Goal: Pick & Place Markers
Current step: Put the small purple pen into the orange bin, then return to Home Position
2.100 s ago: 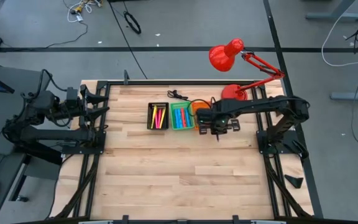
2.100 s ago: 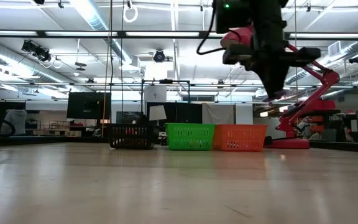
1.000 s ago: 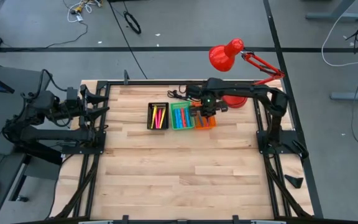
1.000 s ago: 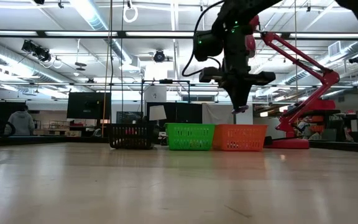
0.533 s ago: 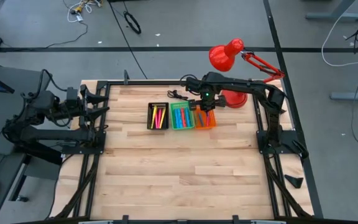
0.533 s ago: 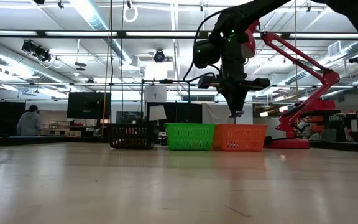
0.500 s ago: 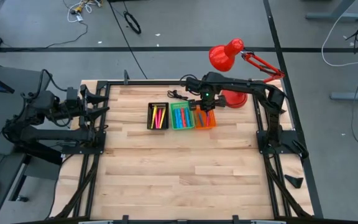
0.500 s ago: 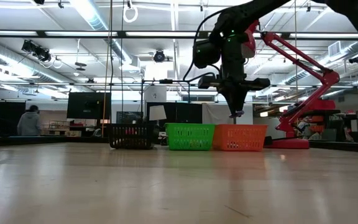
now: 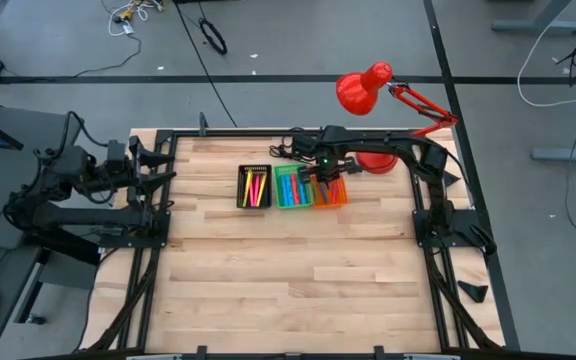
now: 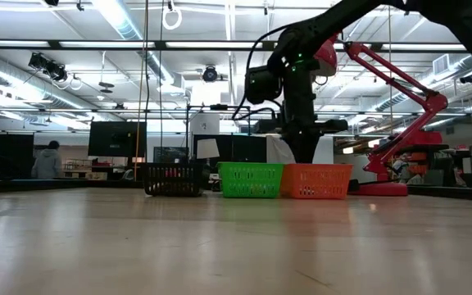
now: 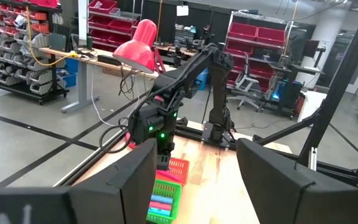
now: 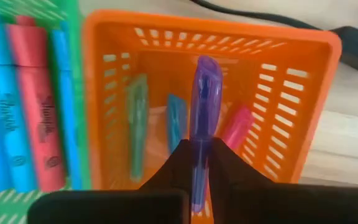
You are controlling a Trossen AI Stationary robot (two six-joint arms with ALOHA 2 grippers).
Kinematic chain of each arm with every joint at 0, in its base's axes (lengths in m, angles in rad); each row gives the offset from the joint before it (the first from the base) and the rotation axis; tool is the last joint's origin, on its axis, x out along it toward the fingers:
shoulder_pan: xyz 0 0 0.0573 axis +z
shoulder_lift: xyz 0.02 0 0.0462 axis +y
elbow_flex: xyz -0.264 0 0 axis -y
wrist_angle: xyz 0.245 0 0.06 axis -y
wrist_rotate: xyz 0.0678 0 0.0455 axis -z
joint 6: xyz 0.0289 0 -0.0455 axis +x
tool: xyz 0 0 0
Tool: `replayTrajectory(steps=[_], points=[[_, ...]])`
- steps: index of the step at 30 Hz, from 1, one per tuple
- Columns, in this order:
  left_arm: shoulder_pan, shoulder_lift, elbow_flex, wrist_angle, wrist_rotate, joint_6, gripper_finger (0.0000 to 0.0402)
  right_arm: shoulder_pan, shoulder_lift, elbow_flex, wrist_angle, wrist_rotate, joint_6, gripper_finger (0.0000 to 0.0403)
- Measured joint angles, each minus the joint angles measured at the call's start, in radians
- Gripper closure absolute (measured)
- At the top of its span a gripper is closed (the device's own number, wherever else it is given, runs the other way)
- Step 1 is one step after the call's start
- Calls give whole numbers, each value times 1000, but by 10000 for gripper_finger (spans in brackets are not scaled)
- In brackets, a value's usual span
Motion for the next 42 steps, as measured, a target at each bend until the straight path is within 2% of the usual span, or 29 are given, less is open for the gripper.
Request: replayTrajectory(steps=[8,11,20,25,32,38,42], points=[[0,0,0,0,0,0,173,10,58,0,4,0,-11,386],[0,0,0,0,0,0,173,18,71,-1,1,-7,-11,373],[0,0,0,0,0,0,173,29,69,-1,-5,9,-24,259],[0,0,0,0,0,0,173,36,50,-1,-3,9,-16,223],[0,0,0,0,0,0,173,60,-43,-1,-5,14,-8,221],[0,0,0,0,0,0,173,133,-141,-1,24,102,-24,236],[0,0,0,0,0,0,173,195,-165,-1,105,160,-49,240]])
